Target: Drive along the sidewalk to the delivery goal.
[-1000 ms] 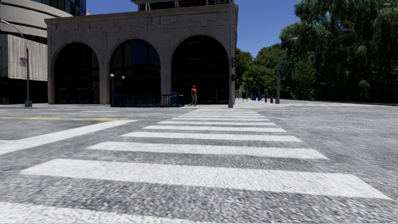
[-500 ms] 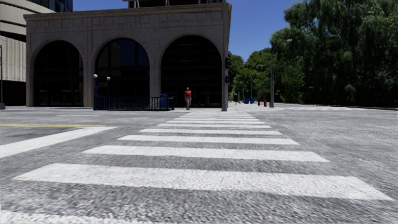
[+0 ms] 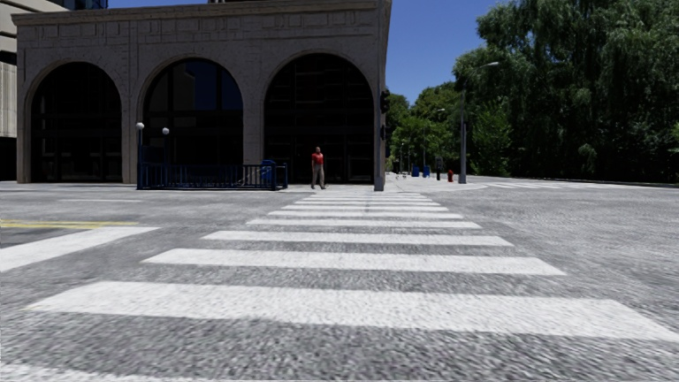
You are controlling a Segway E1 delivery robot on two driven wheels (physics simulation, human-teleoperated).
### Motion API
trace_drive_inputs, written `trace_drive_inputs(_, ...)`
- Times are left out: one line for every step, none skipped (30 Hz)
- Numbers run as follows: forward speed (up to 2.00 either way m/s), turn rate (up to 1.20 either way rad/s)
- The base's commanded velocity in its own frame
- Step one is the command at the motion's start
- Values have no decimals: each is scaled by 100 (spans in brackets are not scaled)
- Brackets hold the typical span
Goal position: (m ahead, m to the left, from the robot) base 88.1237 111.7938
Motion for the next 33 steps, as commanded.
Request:
trace_drive_inputs(200,0)
trace_drive_inputs(200,-3)
trace_drive_inputs(200,-3)
trace_drive_inputs(200,-14)
trace_drive_inputs(200,-22)
trace_drive_inputs(200,-22)
trace_drive_inputs(200,-25)
trace_drive_inputs(200,-26)
trace_drive_inputs(200,-26)
trace_drive_inputs(200,-26)
trace_drive_inputs(200,-26)
trace_drive_inputs(200,-27)
trace_drive_inputs(200,-28)
trace_drive_inputs(200,-28)
trace_drive_inputs(200,-28)
trace_drive_inputs(200,-28)
trace_drive_inputs(200,-28)
trace_drive_inputs(200,-28)
trace_drive_inputs(200,-28)
trace_drive_inputs(200,-15)
trace_drive_inputs(200,-15)
trace_drive_inputs(200,0)
trace_drive_inputs(200,0)
trace_drive_inputs(200,0)
trace_drive_inputs(200,0)
trace_drive_inputs(200,0)
trace_drive_inputs(200,0)
trace_drive_inputs(200,0)
trace_drive_inputs(200,0)
trace_drive_inputs(200,0)
trace_drive_inputs(200,0)
trace_drive_inputs(200,0)
trace_drive_inputs(200,0)
